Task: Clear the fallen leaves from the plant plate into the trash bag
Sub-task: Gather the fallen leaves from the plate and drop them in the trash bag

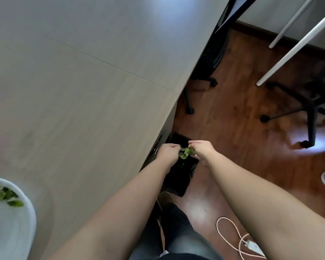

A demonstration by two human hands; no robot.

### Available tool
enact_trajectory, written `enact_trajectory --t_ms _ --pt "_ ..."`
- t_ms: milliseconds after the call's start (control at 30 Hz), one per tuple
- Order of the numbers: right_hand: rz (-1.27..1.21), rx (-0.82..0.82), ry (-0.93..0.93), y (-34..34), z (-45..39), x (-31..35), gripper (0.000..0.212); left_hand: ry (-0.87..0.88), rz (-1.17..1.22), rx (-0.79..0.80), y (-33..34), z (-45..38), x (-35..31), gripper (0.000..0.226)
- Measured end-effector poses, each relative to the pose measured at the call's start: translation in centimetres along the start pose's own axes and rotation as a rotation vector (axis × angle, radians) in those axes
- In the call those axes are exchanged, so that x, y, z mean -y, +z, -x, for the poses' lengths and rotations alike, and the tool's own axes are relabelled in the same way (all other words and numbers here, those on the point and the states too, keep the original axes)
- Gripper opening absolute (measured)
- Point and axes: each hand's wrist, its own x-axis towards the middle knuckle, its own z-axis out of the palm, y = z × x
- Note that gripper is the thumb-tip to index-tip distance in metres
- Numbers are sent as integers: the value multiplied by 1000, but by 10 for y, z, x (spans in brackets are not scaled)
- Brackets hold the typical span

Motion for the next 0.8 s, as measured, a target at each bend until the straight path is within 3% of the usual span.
enact_trajectory --t_ms 300,500,667,800 --pt "3 91 117 0 2 -2 39 -54 52 36 -7 2 10 32" --pt "-22 51 109 2 15 -2 41 -52 115 47 -24 19 15 32" --pt "-58 -49 -110 17 52 13 33 16 255 97 -44 53 13 29" --pt "-48 28 -321 39 91 35 29 62 425 46 -77 83 18 23"
